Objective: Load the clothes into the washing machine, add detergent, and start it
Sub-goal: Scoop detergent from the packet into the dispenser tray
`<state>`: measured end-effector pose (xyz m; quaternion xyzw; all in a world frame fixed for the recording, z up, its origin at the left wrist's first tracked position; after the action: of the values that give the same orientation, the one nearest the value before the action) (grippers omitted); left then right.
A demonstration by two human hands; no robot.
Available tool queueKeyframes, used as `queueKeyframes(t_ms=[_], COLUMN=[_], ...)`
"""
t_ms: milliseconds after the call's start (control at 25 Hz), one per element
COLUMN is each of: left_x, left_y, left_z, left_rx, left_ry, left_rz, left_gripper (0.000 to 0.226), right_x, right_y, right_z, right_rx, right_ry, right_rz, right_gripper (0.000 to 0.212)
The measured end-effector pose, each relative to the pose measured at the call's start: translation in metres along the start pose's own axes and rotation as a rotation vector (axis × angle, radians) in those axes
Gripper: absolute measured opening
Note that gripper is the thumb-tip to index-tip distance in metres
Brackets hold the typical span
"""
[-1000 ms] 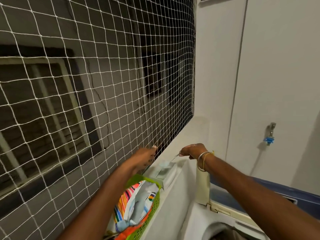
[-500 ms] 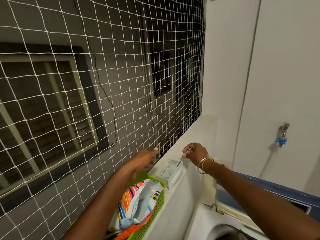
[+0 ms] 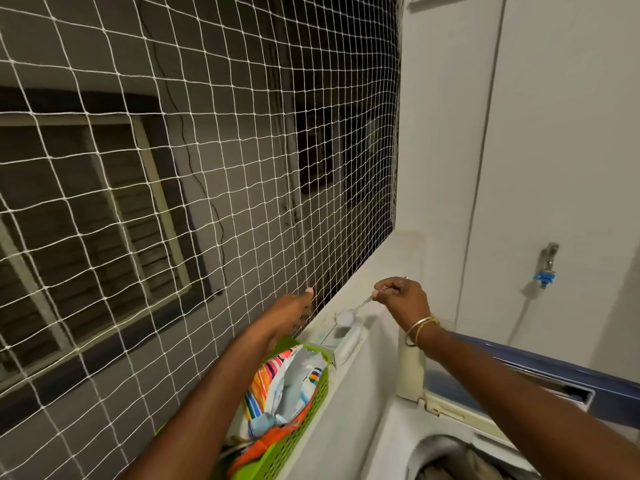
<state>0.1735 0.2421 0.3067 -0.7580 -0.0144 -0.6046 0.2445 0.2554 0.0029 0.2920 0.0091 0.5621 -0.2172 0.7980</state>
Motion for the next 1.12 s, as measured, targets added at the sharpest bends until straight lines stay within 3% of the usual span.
queueKeyframes(t_ms=[120,280,400,560,760,840,1120], left_x=[0.002,0.004,0.003,0.004,0.002,0.003,0.037], left_y=[-0.004,-0.003,0.0,0.0,-0.005,-0.007,0.008], left_z=[-0.004,-0.006,-0.013,-0.021,-0.024,-0.024,-0.031], left_rx=[0.011,0.027,0.016,-0.017,-0.031,-0.042,-0.021], left_ry=[-0.004,0.006,0.006,0.025,0.028,0.053,0.134], left_rz=[-0.02,-0.053,-0.063,-0.06,-0.084,-0.083,-0.04], left_gripper=[0.033,0.034,0.049,0.042,0.053,0.056,0.045], right_x=[-0.015,-0.042,-0.052,-0.059,-0.063,-0.064,-0.059], right_y=[-0.018,-0.035,-0.029,0.002,0.045,0.046,0.023], right_z=[-0.022,-0.063,-0.089,-0.124,-0.155,-0.15,-0.113], right_rx=[-0.006,-0.066,-0.119,-0.166,-0.353,-0.334,-0.253], right_ry=[0.192,0.283,0.296,0.296,0.256,0.232,0.573], right_rz=[0.186,0.282,0.27,0.261,0.135,0.087,0.14], right_gripper=[0.016,0.014,0.013,0.015,0.006,0.002,0.007])
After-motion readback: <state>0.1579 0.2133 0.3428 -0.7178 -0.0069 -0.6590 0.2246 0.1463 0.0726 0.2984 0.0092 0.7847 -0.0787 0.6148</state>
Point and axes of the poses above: each hand's wrist, its own z-axis towards the middle knuckle, its own y-axis out of the palm, x = y × z, the point moved 5 cm from there along z, towards the middle knuckle, and after that the axes turned 14 degrees about x, right-handed, at the moved point
